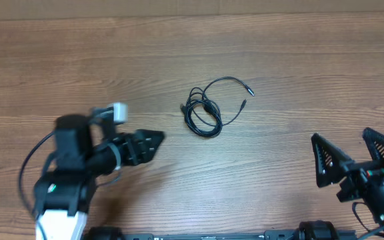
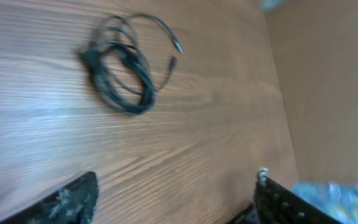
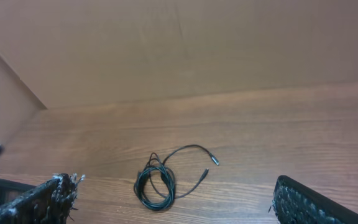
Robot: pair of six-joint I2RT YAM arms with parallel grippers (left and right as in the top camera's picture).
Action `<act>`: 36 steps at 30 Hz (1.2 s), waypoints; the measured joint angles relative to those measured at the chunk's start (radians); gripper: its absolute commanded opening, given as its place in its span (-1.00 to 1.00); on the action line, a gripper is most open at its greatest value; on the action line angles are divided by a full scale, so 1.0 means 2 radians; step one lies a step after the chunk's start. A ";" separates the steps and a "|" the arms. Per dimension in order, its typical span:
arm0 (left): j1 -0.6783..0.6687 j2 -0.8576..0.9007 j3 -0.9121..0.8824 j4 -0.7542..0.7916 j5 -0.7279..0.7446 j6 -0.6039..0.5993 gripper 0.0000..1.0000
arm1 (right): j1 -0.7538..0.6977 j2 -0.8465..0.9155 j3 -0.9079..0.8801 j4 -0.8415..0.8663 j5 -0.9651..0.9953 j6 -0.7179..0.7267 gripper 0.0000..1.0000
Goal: Untangle cables
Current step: 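Raise both grippers and move them toward the black cable bundle, then lower the right gripper onto the cable bundle and close on it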
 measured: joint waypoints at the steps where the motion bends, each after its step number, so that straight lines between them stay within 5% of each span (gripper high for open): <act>1: -0.022 0.015 0.000 0.014 -0.002 0.003 0.78 | 0.000 0.005 0.000 -0.001 0.001 0.001 1.00; 7: -0.133 0.095 -0.001 0.111 -0.028 0.019 0.86 | 0.000 0.052 0.001 -0.029 0.002 0.013 1.00; 14: -0.133 0.118 0.001 0.149 -0.039 0.025 0.98 | 0.000 0.118 0.000 -0.050 -0.009 0.027 1.00; 29: -0.053 0.118 0.116 -0.014 -0.060 0.102 1.00 | 0.013 0.319 -0.018 -0.025 -0.185 0.017 0.89; 36: -0.024 0.119 0.214 -0.121 -0.063 0.133 1.00 | 0.126 0.352 -0.019 -0.010 -0.129 -0.009 0.95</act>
